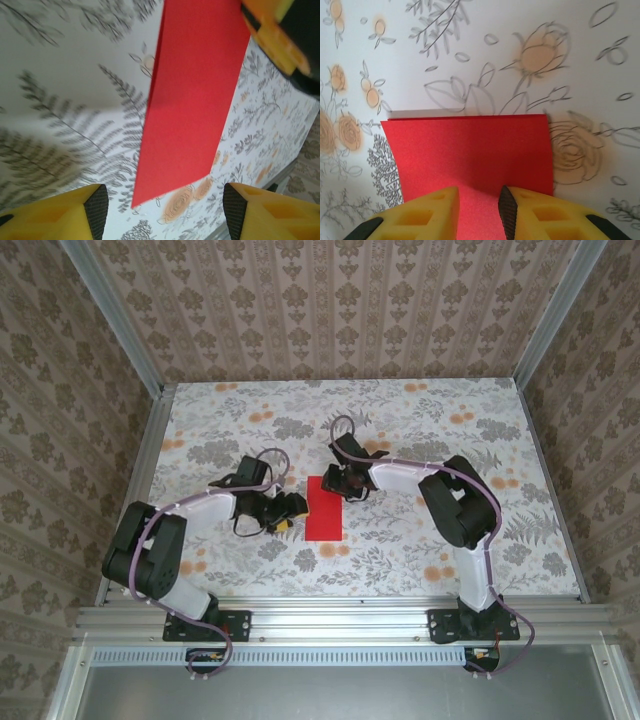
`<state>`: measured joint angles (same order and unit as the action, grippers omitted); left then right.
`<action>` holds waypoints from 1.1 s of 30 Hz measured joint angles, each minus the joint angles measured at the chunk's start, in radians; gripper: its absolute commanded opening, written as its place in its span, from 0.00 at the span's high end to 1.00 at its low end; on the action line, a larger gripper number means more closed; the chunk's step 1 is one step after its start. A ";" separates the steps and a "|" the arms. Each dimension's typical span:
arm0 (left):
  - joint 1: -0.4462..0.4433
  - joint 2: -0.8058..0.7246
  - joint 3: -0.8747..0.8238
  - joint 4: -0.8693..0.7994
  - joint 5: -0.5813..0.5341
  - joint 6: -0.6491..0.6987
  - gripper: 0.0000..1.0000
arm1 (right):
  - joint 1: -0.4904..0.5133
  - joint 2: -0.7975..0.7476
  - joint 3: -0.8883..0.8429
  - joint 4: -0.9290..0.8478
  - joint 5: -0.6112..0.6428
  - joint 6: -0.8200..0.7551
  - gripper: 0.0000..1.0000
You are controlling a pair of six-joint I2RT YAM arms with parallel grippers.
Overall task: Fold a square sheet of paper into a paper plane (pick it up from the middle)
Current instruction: First fold in half a square sheet of paper at the center of the table.
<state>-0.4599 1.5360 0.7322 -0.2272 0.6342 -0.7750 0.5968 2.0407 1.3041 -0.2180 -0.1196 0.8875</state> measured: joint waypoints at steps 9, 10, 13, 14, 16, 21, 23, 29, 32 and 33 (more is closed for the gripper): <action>-0.050 0.000 0.000 -0.043 -0.028 -0.015 0.30 | -0.019 -0.005 -0.017 0.029 -0.001 0.090 0.67; -0.055 0.000 0.000 -0.051 -0.035 -0.016 0.30 | -0.019 -0.006 -0.017 0.029 -0.001 0.093 0.66; -0.070 0.008 0.006 -0.087 -0.056 -0.016 0.29 | -0.019 -0.006 -0.019 0.032 -0.002 0.101 0.67; -0.076 0.015 0.012 -0.100 -0.064 -0.015 0.29 | -0.020 -0.006 -0.021 0.035 -0.003 0.105 0.66; -0.087 0.030 0.032 -0.127 -0.083 -0.015 0.29 | -0.023 -0.008 -0.027 0.043 -0.008 0.110 0.66; -0.110 0.040 0.078 -0.168 -0.127 -0.014 0.30 | -0.047 -0.020 -0.073 0.115 -0.077 0.141 0.66; -0.110 0.040 0.080 -0.179 -0.142 -0.014 0.31 | -0.062 -0.024 -0.091 0.148 -0.122 0.146 0.67; -0.110 0.040 0.081 -0.200 -0.172 -0.014 0.32 | -0.075 -0.044 -0.095 0.135 -0.153 0.099 0.68; -0.110 0.040 0.082 -0.202 -0.180 -0.014 0.33 | -0.076 -0.065 -0.082 0.097 -0.144 0.051 0.68; -0.110 0.040 0.083 -0.201 -0.183 -0.014 0.32 | -0.076 -0.068 -0.071 0.086 -0.141 0.034 0.68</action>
<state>-0.5701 1.5761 0.8150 -0.4286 0.4511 -0.7887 0.5205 1.9732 1.2335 -0.1318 -0.2607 0.9215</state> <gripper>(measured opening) 0.676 0.318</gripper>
